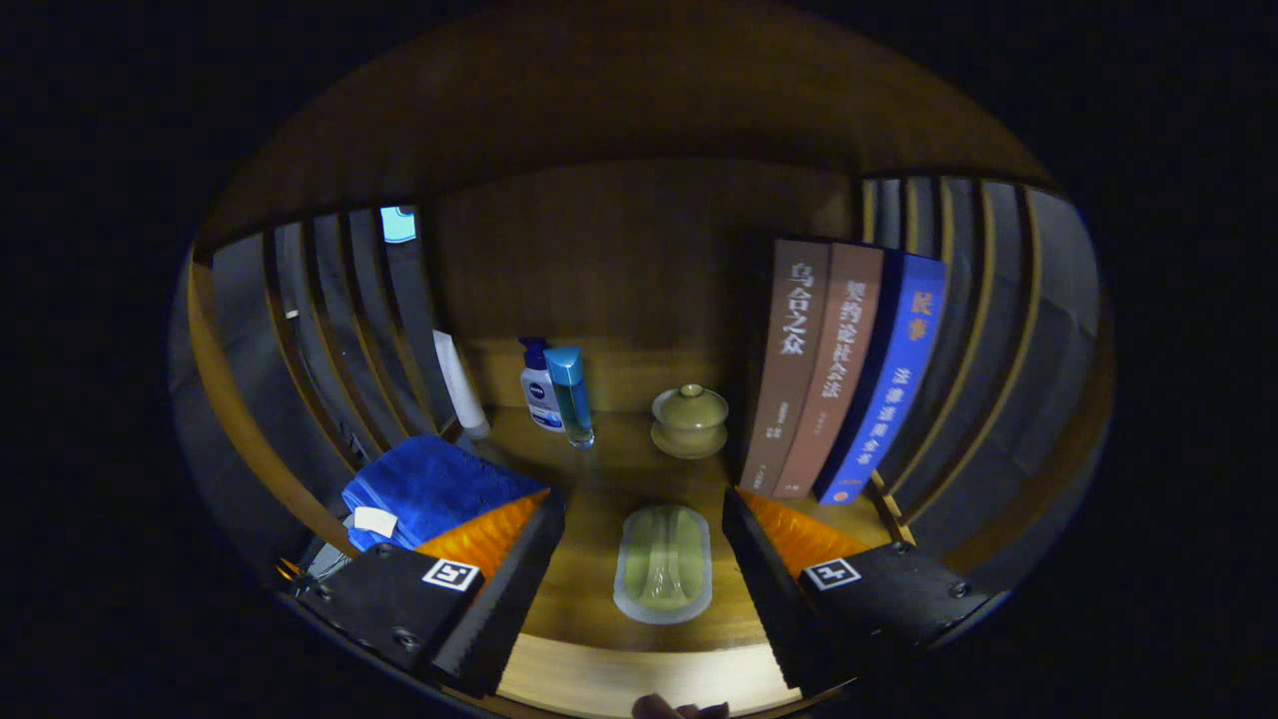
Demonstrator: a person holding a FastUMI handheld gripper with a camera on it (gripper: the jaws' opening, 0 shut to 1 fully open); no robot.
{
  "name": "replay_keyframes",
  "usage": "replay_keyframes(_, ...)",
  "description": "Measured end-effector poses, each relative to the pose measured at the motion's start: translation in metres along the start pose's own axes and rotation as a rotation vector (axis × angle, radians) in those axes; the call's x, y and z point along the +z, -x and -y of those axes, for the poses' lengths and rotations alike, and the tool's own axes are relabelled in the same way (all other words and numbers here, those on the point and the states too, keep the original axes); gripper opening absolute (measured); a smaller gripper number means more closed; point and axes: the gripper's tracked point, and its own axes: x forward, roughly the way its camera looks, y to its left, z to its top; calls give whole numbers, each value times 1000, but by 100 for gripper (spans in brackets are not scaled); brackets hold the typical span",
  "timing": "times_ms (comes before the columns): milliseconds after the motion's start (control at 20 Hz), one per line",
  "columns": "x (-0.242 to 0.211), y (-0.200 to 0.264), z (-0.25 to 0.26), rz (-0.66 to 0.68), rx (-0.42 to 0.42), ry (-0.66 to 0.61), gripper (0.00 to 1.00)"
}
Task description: Pull open the drawer, take out the items inside it, and place them on the countertop above the cabinet.
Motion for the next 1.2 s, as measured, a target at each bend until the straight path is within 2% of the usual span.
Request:
replay_keyframes(100, -8, 15, -15, 73, 61, -27, 100)
replay_keyframes(200, -24, 32, -11, 76, 55, -11, 100)
replay_keyframes(400, -30, 80, -14, 216, 78, -116, 100)
replay_keyframes(700, -50, 161, -9, 404, 51, -107, 99)
replay_keyframes(850, -71, 193, -5, 485, 0, -118, 99)
replay_keyframes(1000, -104, 207, -15, 500, -8, -105, 99)
replay_keyframes(1200, -164, 197, -25, 439, -19, -79, 99)
